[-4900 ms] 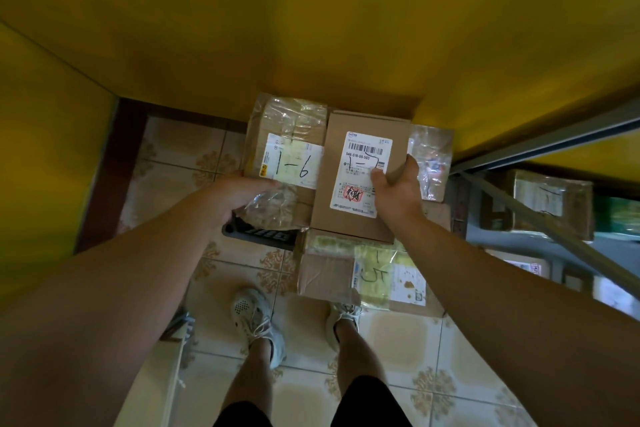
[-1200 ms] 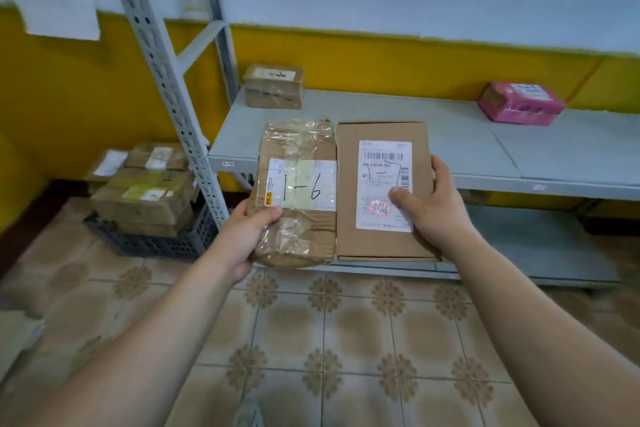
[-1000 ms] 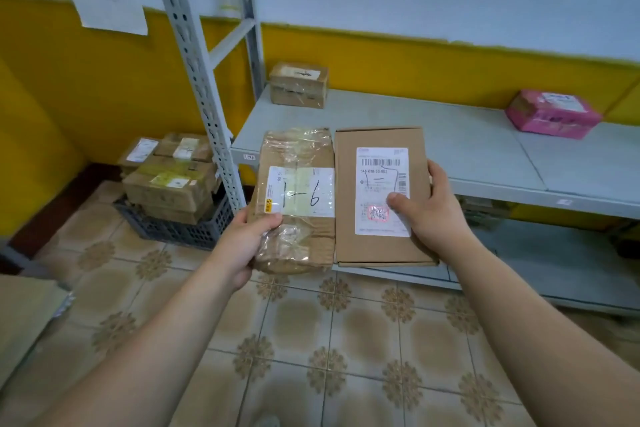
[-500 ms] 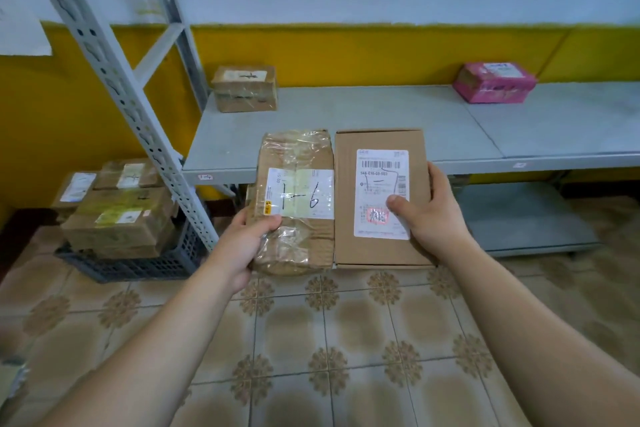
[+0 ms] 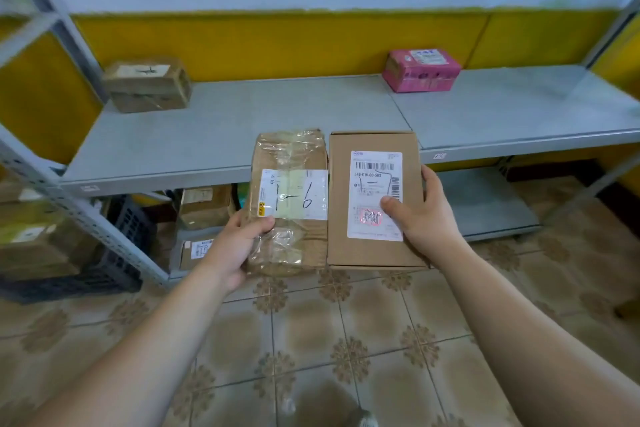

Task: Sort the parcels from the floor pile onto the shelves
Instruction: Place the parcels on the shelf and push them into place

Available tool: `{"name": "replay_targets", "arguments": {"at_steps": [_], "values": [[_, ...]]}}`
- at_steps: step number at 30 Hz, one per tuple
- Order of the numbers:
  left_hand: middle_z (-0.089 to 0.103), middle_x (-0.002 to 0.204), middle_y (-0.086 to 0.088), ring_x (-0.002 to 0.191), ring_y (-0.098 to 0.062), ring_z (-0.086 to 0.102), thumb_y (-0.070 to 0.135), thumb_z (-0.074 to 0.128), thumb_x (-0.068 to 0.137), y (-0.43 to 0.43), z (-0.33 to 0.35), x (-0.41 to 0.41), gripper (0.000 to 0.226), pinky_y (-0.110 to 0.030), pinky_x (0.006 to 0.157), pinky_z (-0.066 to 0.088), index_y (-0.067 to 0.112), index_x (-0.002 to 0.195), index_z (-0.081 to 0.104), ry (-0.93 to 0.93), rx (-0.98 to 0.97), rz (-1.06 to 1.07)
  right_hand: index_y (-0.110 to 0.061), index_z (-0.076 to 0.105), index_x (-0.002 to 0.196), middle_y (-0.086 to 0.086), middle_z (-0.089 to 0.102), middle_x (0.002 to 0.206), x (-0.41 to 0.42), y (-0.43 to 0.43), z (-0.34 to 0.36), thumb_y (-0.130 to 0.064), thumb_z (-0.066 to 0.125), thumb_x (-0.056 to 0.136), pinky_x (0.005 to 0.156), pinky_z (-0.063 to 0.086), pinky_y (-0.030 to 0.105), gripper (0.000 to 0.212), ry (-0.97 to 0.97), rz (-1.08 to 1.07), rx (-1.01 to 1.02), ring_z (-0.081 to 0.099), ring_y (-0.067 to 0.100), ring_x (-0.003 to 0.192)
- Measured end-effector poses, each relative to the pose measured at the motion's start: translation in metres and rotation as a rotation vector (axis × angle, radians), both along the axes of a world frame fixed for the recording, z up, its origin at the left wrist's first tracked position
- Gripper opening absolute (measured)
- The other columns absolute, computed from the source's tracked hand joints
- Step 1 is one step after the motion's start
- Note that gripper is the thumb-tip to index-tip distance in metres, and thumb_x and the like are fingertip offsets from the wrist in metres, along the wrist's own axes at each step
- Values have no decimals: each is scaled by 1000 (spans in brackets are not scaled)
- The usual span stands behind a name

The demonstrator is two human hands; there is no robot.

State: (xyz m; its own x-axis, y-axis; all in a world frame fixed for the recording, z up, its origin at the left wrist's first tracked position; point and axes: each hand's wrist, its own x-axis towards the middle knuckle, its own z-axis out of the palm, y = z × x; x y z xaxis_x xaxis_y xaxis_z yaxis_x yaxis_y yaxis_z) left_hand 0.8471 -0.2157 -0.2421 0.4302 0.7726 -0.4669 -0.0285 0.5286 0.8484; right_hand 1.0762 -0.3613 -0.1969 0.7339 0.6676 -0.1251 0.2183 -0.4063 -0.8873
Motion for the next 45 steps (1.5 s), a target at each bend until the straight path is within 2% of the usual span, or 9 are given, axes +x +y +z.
{"name": "replay_targets", "arguments": {"at_steps": [5, 9, 17, 21, 25, 29, 36, 42, 45], "values": [[75, 92, -7, 77, -24, 72, 9, 65, 88, -27, -34, 16, 26, -38, 65, 58, 17, 112, 58, 56, -80, 82, -31, 27, 151, -29, 54, 105, 31, -3, -25, -26, 74, 87, 83, 49, 30, 79, 32, 92, -78, 60, 8, 101], [75, 96, -8, 84, -27, 71, 7, 67, 86, -32, -57, 0, 35, -36, 70, 55, 15, 118, 58, 110, -93, 123, -30, 25, 152, -17, 57, 121, 28, 8, -52, -26, 75, 86, 92, 50, 35, 82, 73, 167, -142, 60, 11, 109], [73, 106, -12, 97, -33, 70, 10, 68, 86, 6, -98, -52, 40, -42, 80, 56, 15, 125, 58, 185, -164, 130, -34, 23, 152, -13, 59, 120, -10, 64, -100, -25, 77, 85, 63, 55, 25, 86, 144, 229, -263, 65, 2, 86], [73, 104, -12, 93, -30, 71, 10, 70, 85, 49, -122, -81, 42, -40, 78, 56, 12, 125, 57, 231, -163, 119, -40, 22, 150, -9, 64, 124, -29, 92, -132, -28, 79, 83, 83, 60, 45, 89, 169, 206, -301, 69, 11, 95], [72, 104, -10, 92, -27, 70, 11, 70, 86, 80, -154, -89, 33, -39, 76, 55, 17, 115, 55, 246, -178, 129, -34, 21, 153, -10, 63, 120, -44, 115, -170, -28, 77, 85, 78, 60, 37, 88, 199, 193, -330, 67, 5, 89], [71, 93, -4, 84, -23, 68, 7, 65, 89, 99, -193, -73, 19, -36, 74, 53, 21, 101, 58, 256, -187, 143, -33, 25, 151, -27, 55, 94, -38, 140, -216, -27, 76, 87, 57, 46, 16, 83, 215, 194, -350, 61, -4, 78], [72, 109, -12, 96, -32, 70, 14, 66, 89, 133, -316, -23, 29, -48, 84, 56, 14, 118, 62, 273, -219, 178, -39, 28, 146, -12, 65, 113, 15, 197, -338, -31, 75, 86, 72, 58, 31, 77, 195, 271, -311, 68, 6, 86], [71, 109, -11, 98, -34, 69, 17, 69, 87, 166, -441, 16, 36, -58, 88, 52, 16, 122, 58, 276, -174, 194, -34, 28, 145, -14, 62, 106, 54, 231, -462, -23, 75, 87, 53, 49, 12, 75, 185, 299, -261, 61, -3, 77], [71, 111, -12, 101, -33, 67, 21, 73, 83, 185, -495, 34, 44, -60, 92, 49, 13, 123, 58, 280, -134, 169, -34, 28, 145, -11, 60, 110, 71, 248, -518, -23, 74, 88, 56, 51, 17, 74, 170, 306, -235, 63, 2, 79]]}}
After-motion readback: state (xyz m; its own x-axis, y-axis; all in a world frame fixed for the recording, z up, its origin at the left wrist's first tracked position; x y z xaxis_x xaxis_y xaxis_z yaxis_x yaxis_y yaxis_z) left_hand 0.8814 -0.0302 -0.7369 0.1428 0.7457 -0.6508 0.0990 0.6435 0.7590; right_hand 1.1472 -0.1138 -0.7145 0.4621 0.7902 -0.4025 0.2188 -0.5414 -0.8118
